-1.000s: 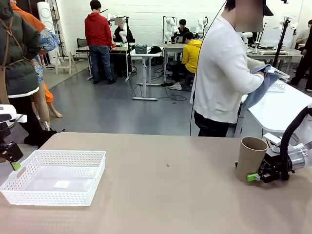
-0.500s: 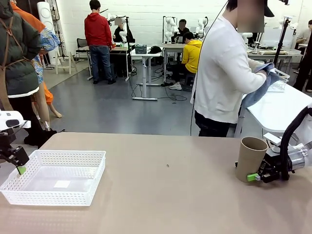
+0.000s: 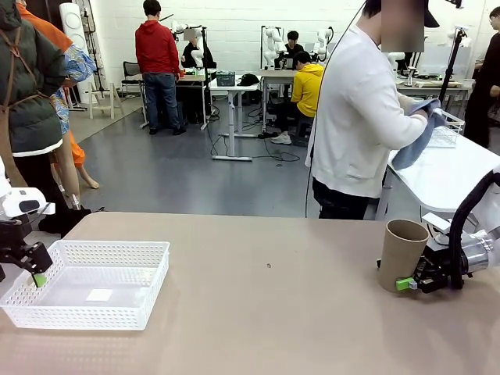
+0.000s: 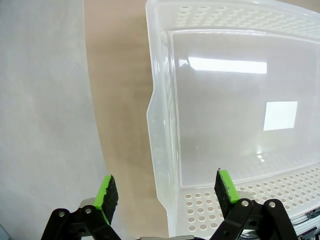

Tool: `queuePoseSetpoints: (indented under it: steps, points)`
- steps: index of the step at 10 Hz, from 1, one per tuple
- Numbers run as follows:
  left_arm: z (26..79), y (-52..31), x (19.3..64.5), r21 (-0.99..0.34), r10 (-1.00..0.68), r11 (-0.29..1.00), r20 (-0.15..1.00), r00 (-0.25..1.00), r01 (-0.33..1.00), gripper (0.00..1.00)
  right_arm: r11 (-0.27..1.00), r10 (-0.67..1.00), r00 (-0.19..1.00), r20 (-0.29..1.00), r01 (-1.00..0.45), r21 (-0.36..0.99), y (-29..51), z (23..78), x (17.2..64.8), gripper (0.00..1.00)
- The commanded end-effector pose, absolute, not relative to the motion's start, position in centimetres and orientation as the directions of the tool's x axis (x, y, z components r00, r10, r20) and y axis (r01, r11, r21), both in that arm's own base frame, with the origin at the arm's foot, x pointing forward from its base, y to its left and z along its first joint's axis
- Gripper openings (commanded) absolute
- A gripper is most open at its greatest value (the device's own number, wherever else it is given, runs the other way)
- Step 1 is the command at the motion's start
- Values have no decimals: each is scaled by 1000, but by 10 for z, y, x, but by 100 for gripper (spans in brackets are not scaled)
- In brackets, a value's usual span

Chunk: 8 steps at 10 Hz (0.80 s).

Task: Clean and organize the cups into the basket.
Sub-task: Pick up the Organizing basket and move it to the center of the table, then pick up the Reusable plastic cup from the right side of the table and place it inside the Organizing basket.

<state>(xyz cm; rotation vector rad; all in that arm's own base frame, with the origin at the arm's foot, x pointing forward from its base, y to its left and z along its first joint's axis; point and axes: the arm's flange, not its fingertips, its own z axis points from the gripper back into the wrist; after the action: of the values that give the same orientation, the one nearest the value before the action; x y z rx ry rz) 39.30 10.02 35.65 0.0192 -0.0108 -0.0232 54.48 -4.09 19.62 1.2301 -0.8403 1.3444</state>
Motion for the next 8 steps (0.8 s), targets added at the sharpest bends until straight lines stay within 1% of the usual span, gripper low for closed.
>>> queuePoseSetpoints:
  steps: [1,2,3,4,5,6,7,8]
  points:
    - [350,101,402,20,0,1000,-10,1000,1,100,-174,241,110,964,-973,154,-41,196,545,100]
    - [347,101,404,15,3,1000,-28,1000,-2,100,-174,241,110,964,-973,154,-41,196,545,100]
    - [345,102,403,10,-25,1000,-39,999,26,100,-174,241,110,964,-973,154,-41,196,545,100]
    - [345,102,403,9,-42,999,-44,998,42,48,-173,242,112,964,-972,157,-41,196,545,100]
    - [345,103,403,8,-48,999,-47,998,49,47,-151,233,110,966,-978,147,-41,197,545,100]
    - [345,104,402,7,-53,999,-49,997,53,0,-219,205,106,973,-964,151,-42,198,544,100]
    - [345,104,402,6,-54,998,-50,997,54,0,-239,209,86,974,-961,136,-43,196,543,43]
    - [345,104,402,4,-52,999,-50,997,53,0,-234,213,93,973,-962,143,-43,196,544,43]
